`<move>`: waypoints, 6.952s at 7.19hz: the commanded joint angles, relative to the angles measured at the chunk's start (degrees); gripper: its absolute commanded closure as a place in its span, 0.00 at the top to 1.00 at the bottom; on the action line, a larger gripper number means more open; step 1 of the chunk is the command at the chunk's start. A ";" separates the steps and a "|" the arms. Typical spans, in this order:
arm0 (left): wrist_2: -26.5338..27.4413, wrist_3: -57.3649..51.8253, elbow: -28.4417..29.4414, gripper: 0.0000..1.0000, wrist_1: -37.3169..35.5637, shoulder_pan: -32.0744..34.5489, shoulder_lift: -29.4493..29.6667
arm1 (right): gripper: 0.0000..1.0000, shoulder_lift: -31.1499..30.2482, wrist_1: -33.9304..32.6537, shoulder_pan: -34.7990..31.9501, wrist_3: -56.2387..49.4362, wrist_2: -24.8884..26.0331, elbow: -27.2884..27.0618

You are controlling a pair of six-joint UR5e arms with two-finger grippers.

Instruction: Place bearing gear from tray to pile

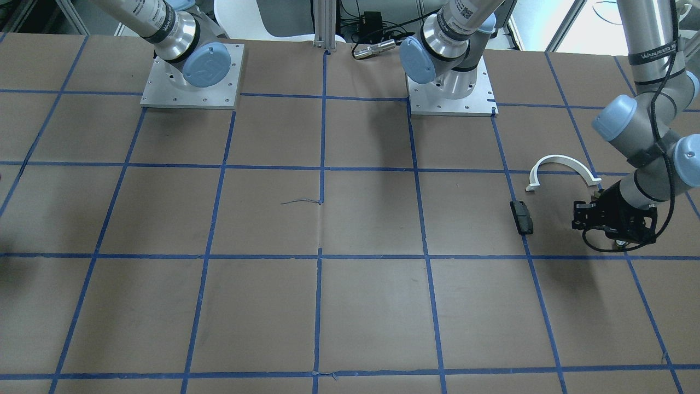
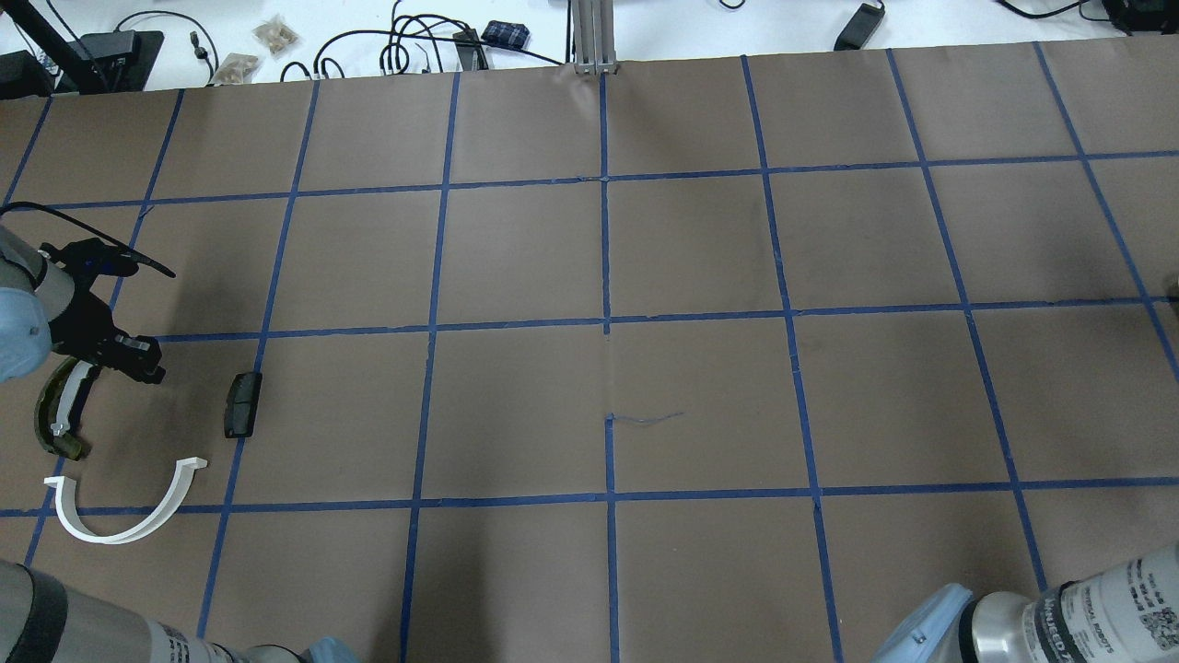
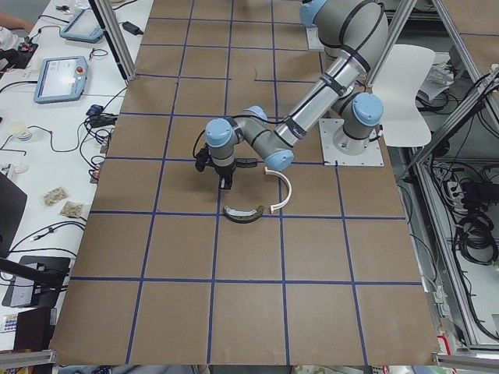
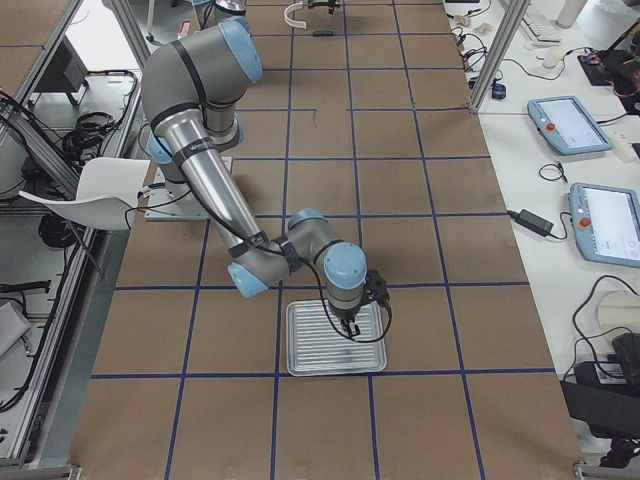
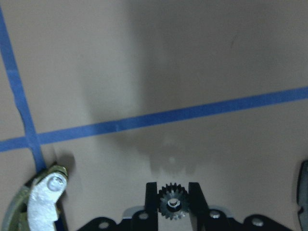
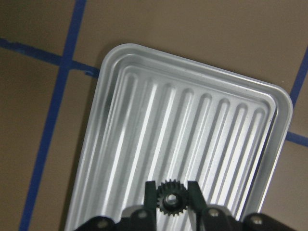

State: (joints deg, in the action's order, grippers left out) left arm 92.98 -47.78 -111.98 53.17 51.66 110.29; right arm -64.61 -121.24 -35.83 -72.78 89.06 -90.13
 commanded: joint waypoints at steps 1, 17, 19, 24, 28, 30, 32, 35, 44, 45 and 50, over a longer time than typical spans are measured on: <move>0.45 0.40 -3.77 0.23 -0.52 -0.07 -1.31 | 0.06 -13.03 15.07 -8.94 11.27 0.94 -0.22; -11.59 9.28 4.67 1.00 0.63 20.84 -2.10 | 0.21 4.57 -4.62 -75.70 88.78 -1.87 -5.75; -11.50 9.98 4.76 1.00 0.54 21.54 -2.19 | 1.00 4.14 -5.68 -75.70 82.81 -1.78 -5.76; -11.59 27.83 4.93 1.00 -0.51 31.52 -0.52 | 1.00 -10.25 13.19 -63.54 82.45 -1.68 5.36; -7.49 60.55 6.42 1.00 -4.56 51.91 1.32 | 1.00 -15.71 37.25 -56.63 81.75 -0.47 13.23; -1.14 69.72 10.36 1.00 -4.56 61.50 5.26 | 1.00 -19.58 39.86 -56.28 81.74 -0.37 8.60; -1.23 72.56 10.91 1.00 -7.09 62.94 8.52 | 1.00 -23.18 30.14 -56.45 81.57 -0.55 0.43; 1.32 73.18 13.97 0.86 -8.52 62.95 10.99 | 1.00 -22.67 20.87 -56.63 81.39 1.37 0.39; 1.15 65.24 14.25 0.01 -2.65 57.89 8.64 | 1.00 -22.67 20.51 -56.54 82.27 0.77 0.31; 1.33 55.87 14.60 0.01 0.24 50.45 5.84 | 1.00 -22.67 20.43 -56.54 82.27 0.68 0.48; 0.89 6.46 6.17 0.00 0.89 14.73 0.36 | 1.00 -22.75 20.52 -56.80 82.27 0.77 -0.04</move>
State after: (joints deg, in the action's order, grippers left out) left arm 93.74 -32.17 -104.79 54.29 72.39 111.06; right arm -87.32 -100.74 -92.63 9.43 89.79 -89.91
